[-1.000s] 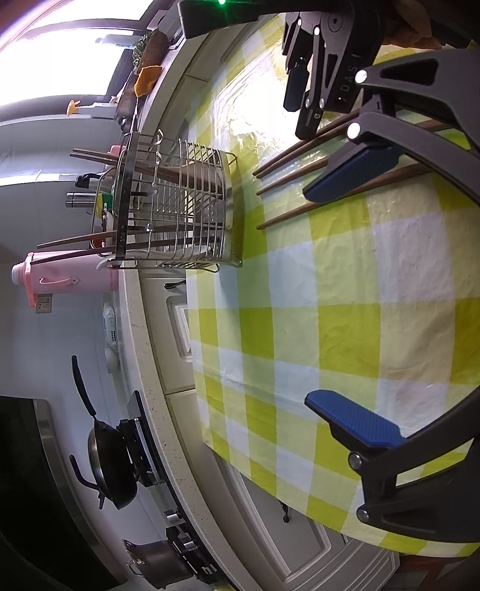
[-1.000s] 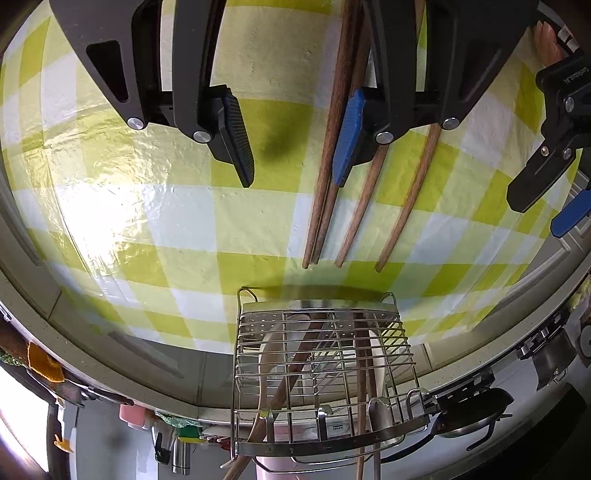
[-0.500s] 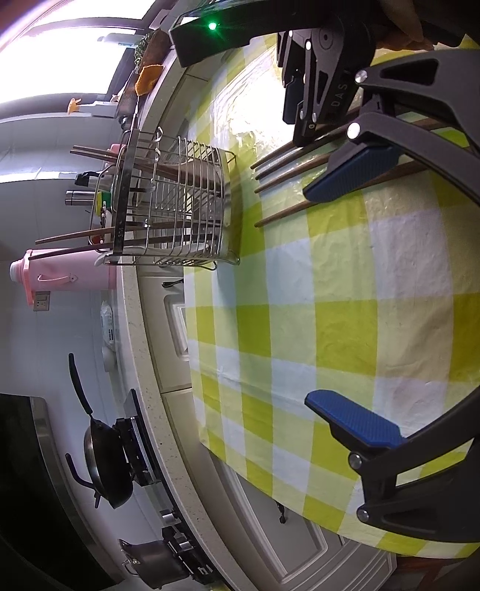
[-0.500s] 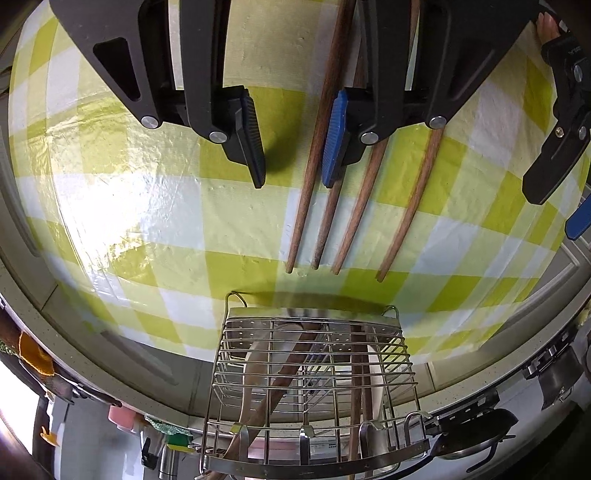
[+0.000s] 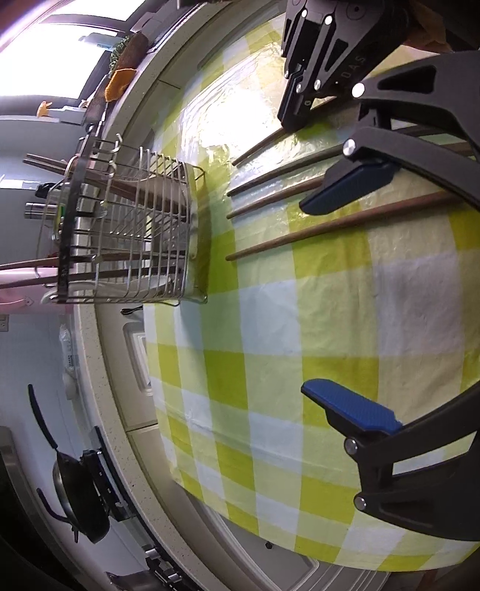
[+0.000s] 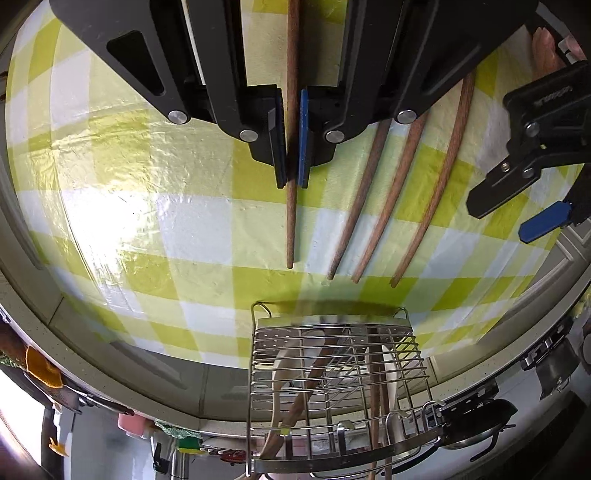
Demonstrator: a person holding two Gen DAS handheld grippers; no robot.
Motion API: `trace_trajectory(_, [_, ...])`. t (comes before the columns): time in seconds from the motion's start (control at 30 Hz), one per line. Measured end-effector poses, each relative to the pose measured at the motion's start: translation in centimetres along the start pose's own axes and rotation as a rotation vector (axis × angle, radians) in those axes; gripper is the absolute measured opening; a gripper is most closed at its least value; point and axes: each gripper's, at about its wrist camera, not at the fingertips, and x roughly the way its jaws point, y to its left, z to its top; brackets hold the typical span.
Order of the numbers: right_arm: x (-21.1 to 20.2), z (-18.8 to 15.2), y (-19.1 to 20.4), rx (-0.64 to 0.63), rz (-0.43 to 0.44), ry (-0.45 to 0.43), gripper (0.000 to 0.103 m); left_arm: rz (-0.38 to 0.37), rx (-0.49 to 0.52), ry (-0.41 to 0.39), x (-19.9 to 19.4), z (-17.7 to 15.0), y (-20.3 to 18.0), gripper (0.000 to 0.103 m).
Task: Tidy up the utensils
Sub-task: 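Grasp one wooden chopstick with the right tool while the left tool grasps another chopstick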
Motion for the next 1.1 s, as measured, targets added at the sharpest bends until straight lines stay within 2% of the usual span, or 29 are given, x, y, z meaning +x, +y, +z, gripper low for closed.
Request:
trace_trajectory(0.17, [-0.2, -0.4, -0.9, 0.018, 0.018, -0.004, 0.007, 0.011, 0.039, 0.029, 1.1, 0.6, -2.0, 0.083])
trace_trajectory(0.27, [-0.2, -0.4, -1.1, 0.025, 0.03, -0.006, 0.007, 0.015, 0.054, 0.048, 1.7, 0.7, -2.9, 0.077])
trace_trajectory(0.33, [-0.2, -0.4, -1.3, 0.027, 0.038, -0.006, 0.007, 0.016, 0.053, 0.058, 2.0, 0.7, -3.3, 0.077])
trace_trajectory(0.43, [-0.2, -0.3, -1.5, 0.029, 0.044, -0.007, 0.007, 0.019, 0.054, 0.07, 2.4, 0.6, -3.5, 0.075])
trace_trajectory(0.5, [-0.2, -0.3, -1.7, 0.032, 0.05, -0.008, 0.007, 0.018, 0.052, 0.083, 2.8, 0.4, -3.5, 0.069])
trace_trajectory(0.63, [-0.2, -0.3, -1.8, 0.032, 0.053, -0.009, 0.007, 0.006, 0.04, 0.084, 3.0, 0.5, -3.4, 0.069])
trace_trajectory(0.83, [-0.1, -0.1, -1.6, 0.017, 0.045, -0.003, 0.007, -0.021, 0.044, 0.088, 3.1, 0.6, -3.4, 0.06])
trace_trajectory(1.0, [0.0, 0.0, -1.0, -0.014, 0.023, 0.001, 0.008, -0.047, 0.074, 0.085, 2.7, 0.5, -3.9, 0.034])
trace_trajectory(1.1, [0.1, 0.2, -0.7, -0.039, 0.009, 0.006, 0.008, -0.056, 0.076, 0.085, 2.7, 0.5, -3.7, 0.025])
